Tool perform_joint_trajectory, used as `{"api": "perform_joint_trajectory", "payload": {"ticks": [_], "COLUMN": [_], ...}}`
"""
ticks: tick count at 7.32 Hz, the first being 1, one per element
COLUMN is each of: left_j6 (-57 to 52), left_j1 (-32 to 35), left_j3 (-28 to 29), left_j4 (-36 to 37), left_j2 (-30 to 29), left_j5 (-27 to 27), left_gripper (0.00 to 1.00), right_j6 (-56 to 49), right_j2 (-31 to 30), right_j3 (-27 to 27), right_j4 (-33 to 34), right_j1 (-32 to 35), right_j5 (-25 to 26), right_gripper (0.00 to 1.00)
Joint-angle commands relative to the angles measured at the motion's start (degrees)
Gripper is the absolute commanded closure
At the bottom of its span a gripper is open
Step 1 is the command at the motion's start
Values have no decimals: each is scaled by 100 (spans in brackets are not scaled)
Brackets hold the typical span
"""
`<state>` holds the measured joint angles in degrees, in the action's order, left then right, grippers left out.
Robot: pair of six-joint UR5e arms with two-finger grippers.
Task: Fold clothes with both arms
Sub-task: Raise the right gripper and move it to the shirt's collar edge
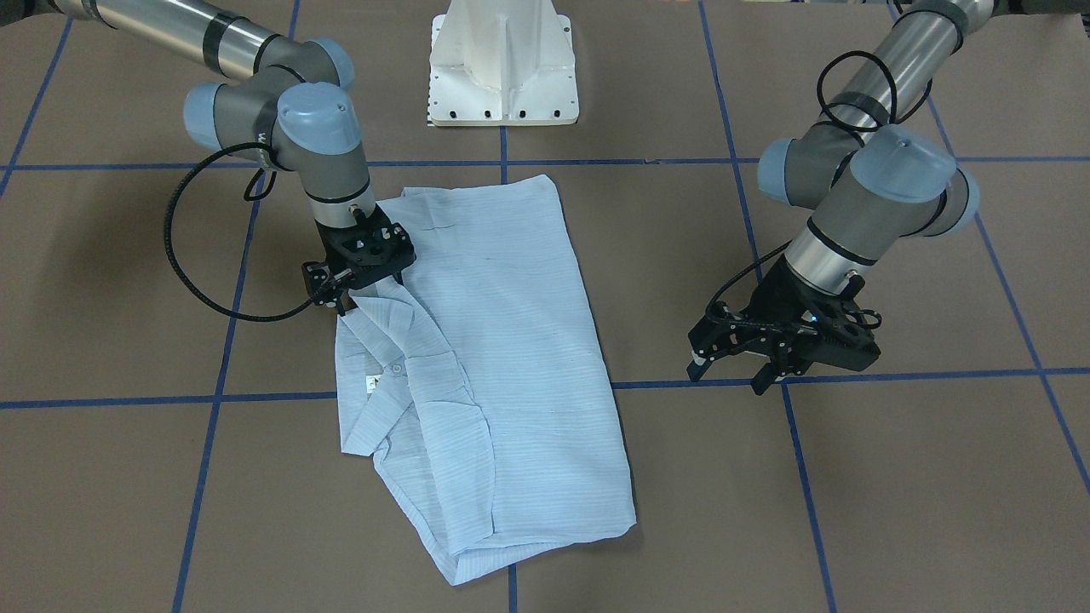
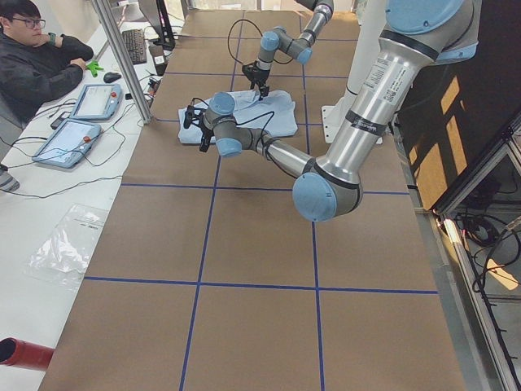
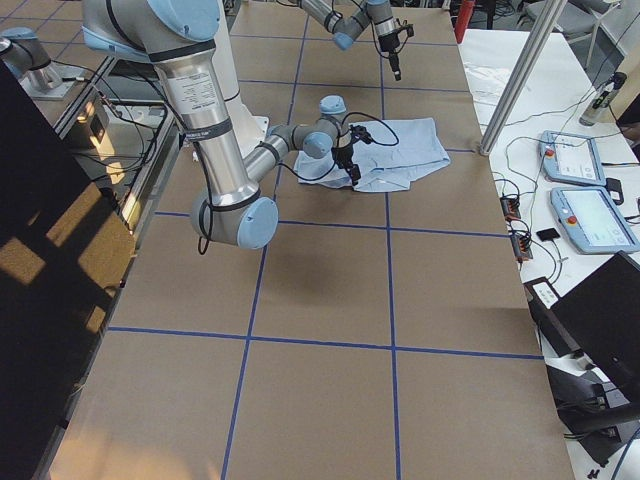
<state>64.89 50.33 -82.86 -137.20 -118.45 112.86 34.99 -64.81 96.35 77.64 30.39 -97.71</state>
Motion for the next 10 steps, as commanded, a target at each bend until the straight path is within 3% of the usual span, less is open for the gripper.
{"api": "perform_joint_trajectory", "payload": {"ticks": [1, 5, 6, 8, 10], "left_j6": [23, 41, 41, 32, 6], "left_j1": [-14, -14, -14, -14, -6], "left_j3": [7, -19, -20, -28, -20], "left_j4": [0, 61, 62, 62, 53], "left_j2": [-29, -99, -99, -99, -73], "left_j5": [-1, -1, -1, 8, 8], "left_gripper": [0, 0, 0, 0, 0], "right_j6": [-45, -738, -783, -722, -722], "right_j2": [-171, -848, -780, -132, 641], "right_j3": [6, 77, 85, 24, -518], "right_j4": [-38, -73, -125, -126, -126], "right_j1": [142, 913, 1072, 1258, 1154], "right_j5": [-81, -344, -389, -827, -803], "right_gripper": [0, 0, 0, 0, 0]}}
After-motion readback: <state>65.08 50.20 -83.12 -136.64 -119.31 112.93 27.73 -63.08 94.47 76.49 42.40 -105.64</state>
